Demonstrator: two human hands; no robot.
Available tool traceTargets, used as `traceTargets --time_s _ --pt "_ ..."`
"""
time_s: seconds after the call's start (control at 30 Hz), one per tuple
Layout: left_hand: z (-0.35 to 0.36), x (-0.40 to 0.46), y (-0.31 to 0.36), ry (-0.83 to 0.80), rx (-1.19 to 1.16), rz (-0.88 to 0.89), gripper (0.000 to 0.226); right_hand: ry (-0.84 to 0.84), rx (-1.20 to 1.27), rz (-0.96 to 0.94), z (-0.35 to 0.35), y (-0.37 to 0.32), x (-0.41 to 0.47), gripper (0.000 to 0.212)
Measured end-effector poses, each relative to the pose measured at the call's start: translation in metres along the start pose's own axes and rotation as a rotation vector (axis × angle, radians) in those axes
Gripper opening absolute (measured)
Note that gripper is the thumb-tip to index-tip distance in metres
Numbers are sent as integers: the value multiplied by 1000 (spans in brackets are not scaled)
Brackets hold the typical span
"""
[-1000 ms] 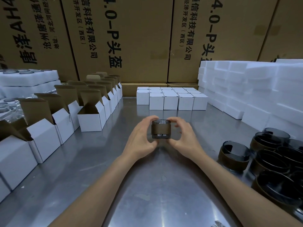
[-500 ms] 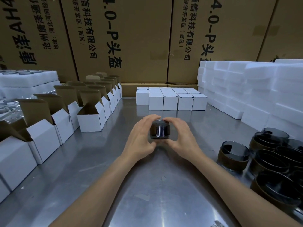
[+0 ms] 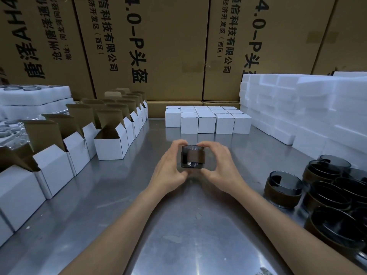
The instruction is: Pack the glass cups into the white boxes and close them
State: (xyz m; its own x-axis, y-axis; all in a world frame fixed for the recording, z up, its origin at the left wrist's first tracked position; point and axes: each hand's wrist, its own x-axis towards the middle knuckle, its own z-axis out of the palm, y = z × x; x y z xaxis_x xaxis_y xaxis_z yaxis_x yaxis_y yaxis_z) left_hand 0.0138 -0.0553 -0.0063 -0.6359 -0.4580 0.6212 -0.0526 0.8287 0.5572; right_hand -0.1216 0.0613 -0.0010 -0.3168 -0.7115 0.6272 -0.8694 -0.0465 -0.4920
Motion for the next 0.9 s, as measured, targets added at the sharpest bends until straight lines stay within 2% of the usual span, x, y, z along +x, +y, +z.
traceTargets --time_s 0.1,0.2,0.33,0.4,0.5,0.67,0.73,0.8,0.9 --pt "1 2 2 62 77 126 67 -9 10 -23 2 -4 -1 62" --pt "1 2 3 73 55 99 65 -6 32 -18 4 -5 -1 67" --pt "2 2 1 58 -53 49 63 -42 128 136 3 -1 -1 81" --pt "1 3 2 68 -153 6 62 -86 159 138 2 3 -3 76" --pt "0 3 2 51 -240 -67 62 -47 179 117 0 3 -2 63" --pt "-2 2 2 -19 -120 -50 69 -7 88 3 -2 -2 -1 65" --pt "-1 1 2 -10 -99 -33 64 -22 82 -15 -2 -5 -1 65" --pt "-1 1 1 13 -105 -64 61 -46 102 14 -2 -6 0 67" --pt "-1 2 0 9 -143 -109 59 -144 273 166 -2 -7 -1 78"
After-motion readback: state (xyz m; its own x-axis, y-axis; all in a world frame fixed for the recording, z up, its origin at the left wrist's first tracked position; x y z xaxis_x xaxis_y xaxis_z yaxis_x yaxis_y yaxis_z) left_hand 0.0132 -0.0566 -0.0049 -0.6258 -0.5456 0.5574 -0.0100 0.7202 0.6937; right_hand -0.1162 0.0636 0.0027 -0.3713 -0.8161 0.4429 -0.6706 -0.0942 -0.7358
